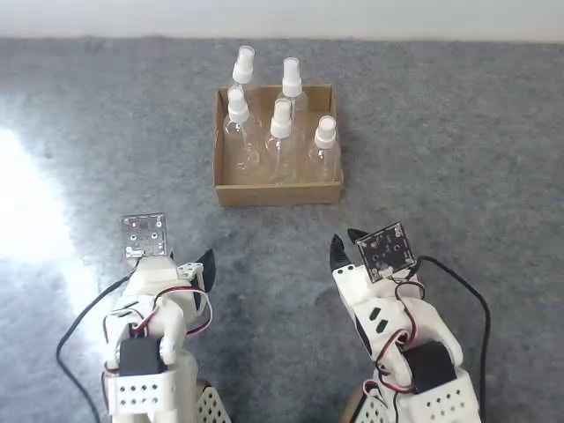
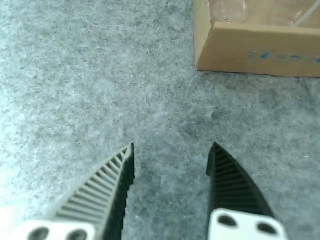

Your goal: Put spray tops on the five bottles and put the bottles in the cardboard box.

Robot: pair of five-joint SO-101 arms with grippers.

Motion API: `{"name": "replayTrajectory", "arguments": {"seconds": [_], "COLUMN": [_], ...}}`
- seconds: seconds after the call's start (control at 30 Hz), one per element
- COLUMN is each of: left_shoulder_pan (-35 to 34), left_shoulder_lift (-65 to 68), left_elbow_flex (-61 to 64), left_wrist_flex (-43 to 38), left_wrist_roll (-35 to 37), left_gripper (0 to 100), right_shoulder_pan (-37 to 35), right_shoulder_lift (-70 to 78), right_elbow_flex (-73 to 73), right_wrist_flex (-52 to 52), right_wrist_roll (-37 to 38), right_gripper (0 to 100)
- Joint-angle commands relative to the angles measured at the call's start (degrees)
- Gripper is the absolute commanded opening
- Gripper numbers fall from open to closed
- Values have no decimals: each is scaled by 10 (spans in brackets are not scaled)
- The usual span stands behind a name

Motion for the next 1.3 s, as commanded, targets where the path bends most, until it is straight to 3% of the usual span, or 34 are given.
{"name": "replayTrajectory", "arguments": {"seconds": [0.0, 0.13, 0.57, 1.27], "left_shoulder_pan": [-4, -4, -4, -4], "left_shoulder_lift": [-7, -7, -7, -7], "left_elbow_flex": [-5, -5, -5, -5], "left_wrist_flex": [2, 2, 2, 2], "left_wrist_roll": [2, 1, -1, -1], "left_gripper": [221, 221, 221, 221], "right_shoulder_pan": [46, 83, 87, 87], "right_shoulder_lift": [-7, -7, -7, -7], "right_elbow_flex": [-5, 0, 81, 81], "right_wrist_flex": [1, 9, 17, 215], "right_wrist_roll": [-62, -85, -85, -86], "right_gripper": [48, 48, 48, 48]}}
